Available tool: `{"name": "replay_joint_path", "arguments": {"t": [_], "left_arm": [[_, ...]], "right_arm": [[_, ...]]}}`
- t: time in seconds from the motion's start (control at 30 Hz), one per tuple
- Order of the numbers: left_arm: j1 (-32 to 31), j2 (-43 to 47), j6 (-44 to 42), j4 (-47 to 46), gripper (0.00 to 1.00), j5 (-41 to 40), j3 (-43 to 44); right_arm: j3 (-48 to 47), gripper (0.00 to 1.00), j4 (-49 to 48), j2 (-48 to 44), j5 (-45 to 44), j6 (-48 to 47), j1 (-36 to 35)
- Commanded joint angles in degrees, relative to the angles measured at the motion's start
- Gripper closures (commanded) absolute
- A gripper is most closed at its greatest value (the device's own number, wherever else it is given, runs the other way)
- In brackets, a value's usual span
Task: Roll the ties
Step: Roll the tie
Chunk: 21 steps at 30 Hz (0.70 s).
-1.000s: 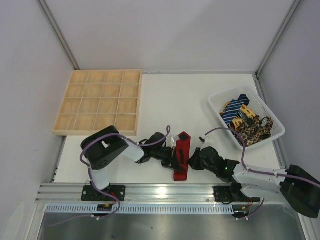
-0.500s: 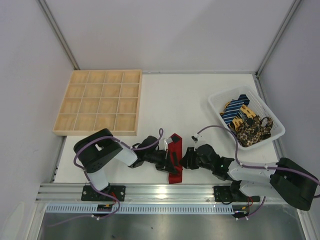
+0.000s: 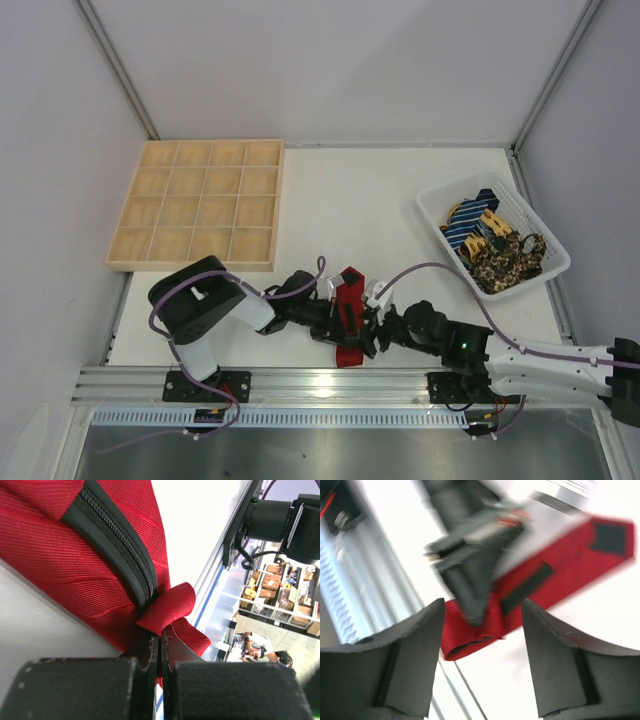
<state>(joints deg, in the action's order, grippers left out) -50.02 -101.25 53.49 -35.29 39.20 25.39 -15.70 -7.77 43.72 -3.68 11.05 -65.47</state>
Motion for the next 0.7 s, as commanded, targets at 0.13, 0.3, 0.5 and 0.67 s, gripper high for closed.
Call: {"name": "replay_joint_path", "arguments": {"t": [0.13, 0.3, 0.5, 0.67], "left_arm": [[0.80, -3.60, -6.91, 15.16, 1.00, -10.46, -3.15], [0.80, -3.60, -7.09, 15.78, 1.00, -10.11, -2.45], [0.80, -3.42, -7.00, 15.78, 1.00, -9.41, -2.45], [0.80, -3.25, -6.91, 15.95, 0.99, -8.88, -2.45]], "right_arm": [[-17.59, 0.31, 14.40, 7.94, -4.66, -26.41, -9.23], [-19.46, 0.29, 25.50, 5.59, -10.11, -36.08, -19.57], [-11.99, 0.00, 21.49, 1.01, -16.26, -40.93, -32.78], [-8.57, 0.00, 16.75, 5.75, -19.51, -37.25, -35.50]]}}
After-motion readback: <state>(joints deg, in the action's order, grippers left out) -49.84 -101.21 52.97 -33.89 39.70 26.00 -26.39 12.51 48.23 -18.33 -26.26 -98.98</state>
